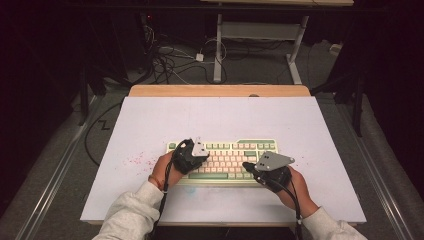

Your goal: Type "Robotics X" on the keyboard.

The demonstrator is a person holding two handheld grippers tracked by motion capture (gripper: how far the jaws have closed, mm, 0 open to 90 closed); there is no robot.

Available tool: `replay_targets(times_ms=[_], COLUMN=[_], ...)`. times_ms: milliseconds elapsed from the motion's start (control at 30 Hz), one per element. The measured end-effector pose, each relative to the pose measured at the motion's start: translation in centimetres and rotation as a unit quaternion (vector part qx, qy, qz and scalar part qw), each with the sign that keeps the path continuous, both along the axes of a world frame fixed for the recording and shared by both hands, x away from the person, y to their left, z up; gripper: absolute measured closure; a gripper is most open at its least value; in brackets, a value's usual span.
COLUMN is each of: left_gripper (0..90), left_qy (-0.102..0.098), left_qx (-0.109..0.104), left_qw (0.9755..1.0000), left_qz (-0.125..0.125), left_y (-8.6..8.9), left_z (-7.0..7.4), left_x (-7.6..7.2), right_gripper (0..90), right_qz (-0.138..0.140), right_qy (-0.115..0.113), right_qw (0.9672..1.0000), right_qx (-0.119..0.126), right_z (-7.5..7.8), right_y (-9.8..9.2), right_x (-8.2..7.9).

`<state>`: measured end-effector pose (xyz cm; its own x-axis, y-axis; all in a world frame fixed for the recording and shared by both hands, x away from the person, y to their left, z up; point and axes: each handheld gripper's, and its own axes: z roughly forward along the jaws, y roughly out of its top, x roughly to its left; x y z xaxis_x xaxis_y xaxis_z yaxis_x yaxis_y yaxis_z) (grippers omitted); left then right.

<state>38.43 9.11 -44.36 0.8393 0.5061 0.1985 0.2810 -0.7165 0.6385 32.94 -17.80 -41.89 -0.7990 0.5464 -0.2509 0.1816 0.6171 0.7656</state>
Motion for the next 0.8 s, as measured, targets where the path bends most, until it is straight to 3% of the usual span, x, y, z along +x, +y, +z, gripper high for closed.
replay_targets(times_ms=[200, 500, 800], left_gripper=[87.6, 87.5, 87.5], left_qy=[-0.007, -0.024, -0.036], left_qx=[-0.003, -0.028, -0.033], left_qw=[1.0000, 0.9992, 0.9988], left_qz=[-0.001, 0.011, 0.010], left_y=[0.1, 1.0, 1.5], left_z=[0.2, 1.0, 1.4], left_x=[-0.2, -0.6, -1.3], right_gripper=[90.0, 90.0, 90.0], right_qz=[0.001, -0.003, -0.003], right_qy=[-0.001, -0.004, -0.006], right_qw=[1.0000, 1.0000, 1.0000], right_qx=[0.000, 0.004, 0.004], right_z=[0.1, 0.2, 0.2], right_y=[0.0, -0.2, -0.3], right_x=[0.0, 0.0, 0.1])
